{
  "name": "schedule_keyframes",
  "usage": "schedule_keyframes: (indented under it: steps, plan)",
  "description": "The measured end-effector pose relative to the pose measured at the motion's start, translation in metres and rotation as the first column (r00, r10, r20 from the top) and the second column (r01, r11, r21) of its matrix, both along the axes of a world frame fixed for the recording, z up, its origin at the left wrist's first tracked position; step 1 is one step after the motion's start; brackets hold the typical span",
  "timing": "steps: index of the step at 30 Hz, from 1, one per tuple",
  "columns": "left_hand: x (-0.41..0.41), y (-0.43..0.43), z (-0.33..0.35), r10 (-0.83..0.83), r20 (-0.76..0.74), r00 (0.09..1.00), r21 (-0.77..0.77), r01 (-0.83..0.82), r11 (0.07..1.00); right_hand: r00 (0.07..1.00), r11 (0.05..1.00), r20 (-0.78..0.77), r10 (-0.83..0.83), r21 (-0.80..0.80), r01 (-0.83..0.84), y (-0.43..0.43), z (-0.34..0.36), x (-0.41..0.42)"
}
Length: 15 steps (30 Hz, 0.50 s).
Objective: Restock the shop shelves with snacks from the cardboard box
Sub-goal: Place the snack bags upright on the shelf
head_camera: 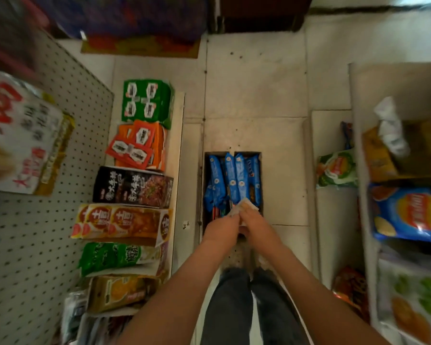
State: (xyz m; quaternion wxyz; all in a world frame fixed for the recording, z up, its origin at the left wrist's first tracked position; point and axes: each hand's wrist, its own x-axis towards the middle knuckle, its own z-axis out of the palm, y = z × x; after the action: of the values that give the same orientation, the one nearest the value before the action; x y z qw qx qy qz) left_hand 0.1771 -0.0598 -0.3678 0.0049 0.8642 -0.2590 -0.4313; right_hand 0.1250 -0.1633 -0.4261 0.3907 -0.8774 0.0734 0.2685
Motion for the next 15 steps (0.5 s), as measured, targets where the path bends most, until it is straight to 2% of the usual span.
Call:
schedule_keyframes:
  steps: [2, 5, 10, 12, 14, 15]
  plan:
    - [-0.008, -0.012, 0.040, -0.099, 0.055, 0.994, -0.033, 0.101, 0.994, 0.994, 0.997, 0.079, -0.079, 0.030, 0.077, -0.015, 0.036, -0.013]
    - [-0.026, -0.025, 0.091, -0.205, 0.157, 0.966, -0.104, 0.223, 0.969, 0.983, 0.983, 0.063, -0.174, 0.065, 0.169, -0.033, 0.085, -0.041]
    - [-0.076, -0.047, 0.161, -0.392, 0.280, 0.876, -0.090, 0.430, 0.898, 0.903, 0.904, 0.083, -0.422, 0.120, 0.412, -0.057, 0.159, -0.105]
    - [-0.092, -0.056, 0.185, -0.337, 0.369, 0.866, -0.204, 0.429, 0.880, 0.853, 0.860, 0.119, -0.508, 0.129, 0.494, -0.065, 0.183, -0.134]
    - [-0.108, -0.062, 0.200, -0.133, 0.329, 0.935, -0.401, 0.266, 0.876, 0.741, 0.757, 0.159, -0.652, 0.184, 0.626, -0.073, 0.211, -0.165]
    - [-0.116, -0.063, 0.205, -0.005, 0.256, 0.967, -0.498, 0.137, 0.856, 0.683, 0.705, 0.176, -0.709, 0.216, 0.675, -0.077, 0.220, -0.178]
